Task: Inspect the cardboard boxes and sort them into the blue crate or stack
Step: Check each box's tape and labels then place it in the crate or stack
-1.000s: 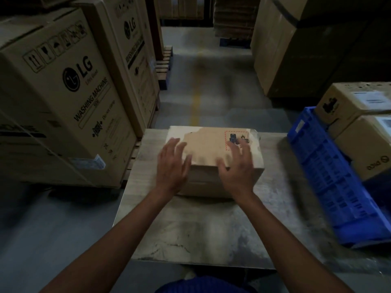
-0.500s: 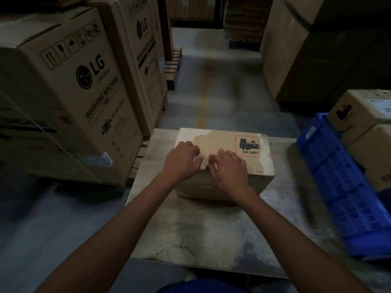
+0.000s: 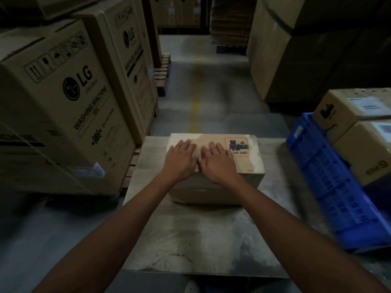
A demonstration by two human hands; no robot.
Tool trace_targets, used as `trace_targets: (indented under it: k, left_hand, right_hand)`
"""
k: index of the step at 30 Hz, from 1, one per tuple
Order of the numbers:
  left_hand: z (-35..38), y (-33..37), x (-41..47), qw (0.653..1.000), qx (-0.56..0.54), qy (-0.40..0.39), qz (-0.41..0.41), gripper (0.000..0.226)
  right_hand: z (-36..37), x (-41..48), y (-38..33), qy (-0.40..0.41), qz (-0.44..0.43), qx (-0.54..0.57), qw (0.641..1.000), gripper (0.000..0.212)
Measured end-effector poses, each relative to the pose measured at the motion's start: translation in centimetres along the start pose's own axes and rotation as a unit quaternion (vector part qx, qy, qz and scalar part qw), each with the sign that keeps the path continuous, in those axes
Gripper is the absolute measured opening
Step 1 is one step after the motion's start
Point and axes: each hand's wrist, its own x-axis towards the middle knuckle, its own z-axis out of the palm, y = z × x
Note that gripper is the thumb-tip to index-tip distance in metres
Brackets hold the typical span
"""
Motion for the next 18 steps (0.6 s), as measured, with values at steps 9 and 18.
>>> trace_targets:
  k: [9, 18]
  left_hand:
    - [0.0, 6.3, 2.6, 0.996, -0.048, -0.004, 0.081, 0.052]
    - [2.2, 6.8, 3.0, 0.998, -0.027, -0.012, 0.052, 0.051]
  right_hand:
    - [-3.0, -1.1, 5.8, 0.039, 0.096, -0.045, 0.994, 0.061]
    - [-0.9, -1.4, 8.2, 0.031, 0.112, -0.055, 0.992, 0.081]
